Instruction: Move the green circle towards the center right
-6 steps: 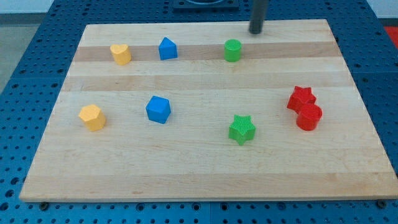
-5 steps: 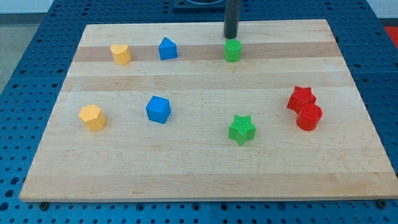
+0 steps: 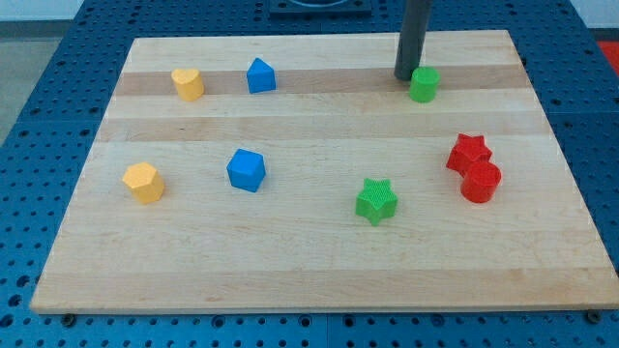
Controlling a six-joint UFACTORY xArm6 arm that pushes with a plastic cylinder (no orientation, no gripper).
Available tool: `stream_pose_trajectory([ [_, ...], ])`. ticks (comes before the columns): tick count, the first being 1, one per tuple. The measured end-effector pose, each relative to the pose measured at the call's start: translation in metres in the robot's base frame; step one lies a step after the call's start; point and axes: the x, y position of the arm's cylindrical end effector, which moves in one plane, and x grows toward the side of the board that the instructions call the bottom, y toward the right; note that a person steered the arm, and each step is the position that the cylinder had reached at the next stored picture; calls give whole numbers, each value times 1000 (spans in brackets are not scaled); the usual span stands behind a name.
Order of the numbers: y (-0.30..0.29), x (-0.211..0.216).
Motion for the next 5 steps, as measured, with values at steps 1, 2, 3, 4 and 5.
stream_pose_trajectory([
  [1,0,18],
  [2,2,46],
  [3,21,75],
  [4,21,75],
  [5,21,75],
])
